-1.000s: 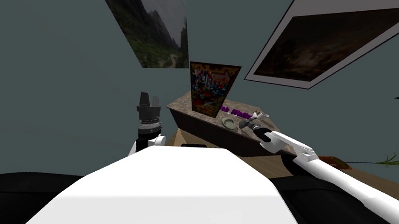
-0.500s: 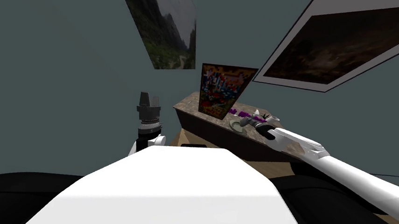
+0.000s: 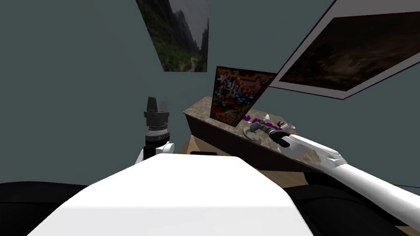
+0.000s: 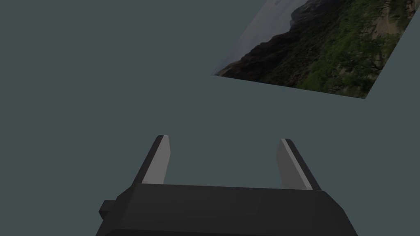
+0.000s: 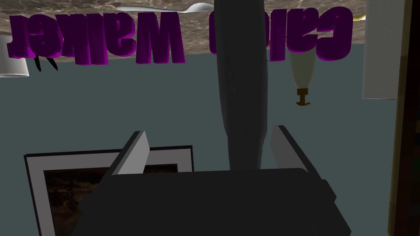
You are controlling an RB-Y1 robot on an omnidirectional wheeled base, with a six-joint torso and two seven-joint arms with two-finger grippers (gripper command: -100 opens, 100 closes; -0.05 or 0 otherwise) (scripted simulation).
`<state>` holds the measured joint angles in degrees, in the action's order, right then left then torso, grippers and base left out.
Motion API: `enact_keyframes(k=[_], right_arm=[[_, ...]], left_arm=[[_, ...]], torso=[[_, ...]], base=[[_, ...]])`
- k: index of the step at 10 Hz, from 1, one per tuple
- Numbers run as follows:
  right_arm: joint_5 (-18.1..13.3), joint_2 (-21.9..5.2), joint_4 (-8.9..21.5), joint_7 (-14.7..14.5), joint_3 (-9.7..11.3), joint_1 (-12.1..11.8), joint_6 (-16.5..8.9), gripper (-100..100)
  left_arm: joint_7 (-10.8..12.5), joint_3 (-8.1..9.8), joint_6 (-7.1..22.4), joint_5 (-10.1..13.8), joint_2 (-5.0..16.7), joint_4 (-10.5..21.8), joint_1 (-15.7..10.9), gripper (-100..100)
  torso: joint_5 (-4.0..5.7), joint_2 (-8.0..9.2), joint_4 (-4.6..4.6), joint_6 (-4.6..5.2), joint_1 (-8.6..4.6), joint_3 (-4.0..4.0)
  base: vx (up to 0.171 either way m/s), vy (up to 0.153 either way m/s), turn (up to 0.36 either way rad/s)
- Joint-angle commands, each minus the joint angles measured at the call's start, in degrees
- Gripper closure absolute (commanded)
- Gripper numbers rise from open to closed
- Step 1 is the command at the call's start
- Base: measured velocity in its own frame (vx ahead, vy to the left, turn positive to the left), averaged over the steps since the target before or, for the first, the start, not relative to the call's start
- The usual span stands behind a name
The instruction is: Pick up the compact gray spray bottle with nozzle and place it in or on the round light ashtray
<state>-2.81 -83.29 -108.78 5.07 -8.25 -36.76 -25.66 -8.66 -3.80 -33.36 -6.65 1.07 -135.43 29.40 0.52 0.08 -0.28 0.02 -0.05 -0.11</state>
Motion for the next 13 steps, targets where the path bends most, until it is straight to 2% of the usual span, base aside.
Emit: enact_keyframes(k=[1, 2, 3, 4, 12, 13], right_arm=[[0.00, 0.00, 0.00, 0.00, 0.00, 0.00, 0.00, -100], [0.00, 0.00, -0.02, 0.00, 0.00, 0.01, 0.01, 0], [1.50, -2.87, -2.28, 1.00, -1.39, -0.69, -1.50, -100], [1.50, -2.95, -2.28, 1.00, -1.39, -0.69, -1.50, -100], [7.49, -14.74, -11.21, 5.00, -6.97, -3.49, -7.68, -100], [6.91, -13.77, -10.61, 4.61, -6.53, -3.29, -7.15, -100]], left_arm=[[0.00, 0.00, 0.00, 0.00, 0.00, 0.00, 0.00, 0], [0.00, 0.00, 0.00, 0.00, 0.00, 0.00, 0.00, 0], [0.00, 0.00, 0.00, 0.00, 0.00, 0.00, 0.00, 0], [0.00, 0.00, 0.00, 0.00, 0.00, 0.00, 0.01, 0], [0.00, 0.00, 0.00, 0.00, 0.00, 0.00, 0.00, 0], [0.00, 0.00, 0.00, 0.00, 0.00, 0.00, 0.00, 0]], torso=[[0.00, 0.00, 0.00, 0.00, 0.00, 0.00], [0.00, 0.01, 0.00, 0.02, -0.01, 0.00], [0.00, 0.03, 0.01, 0.05, -0.04, 0.02], [-0.01, 0.00, 0.01, 0.07, -0.11, 0.01], [0.01, 0.00, 0.01, 0.07, -0.15, 0.01], [0.02, 0.00, 0.01, 0.07, -0.16, 0.00]], base=[[0.000, 0.000, 0.000], [0.000, 0.000, 0.000], [0.012, -0.020, -0.123], [0.017, -0.026, -0.097], [0.016, -0.030, -0.100], [0.008, -0.013, -0.018]])
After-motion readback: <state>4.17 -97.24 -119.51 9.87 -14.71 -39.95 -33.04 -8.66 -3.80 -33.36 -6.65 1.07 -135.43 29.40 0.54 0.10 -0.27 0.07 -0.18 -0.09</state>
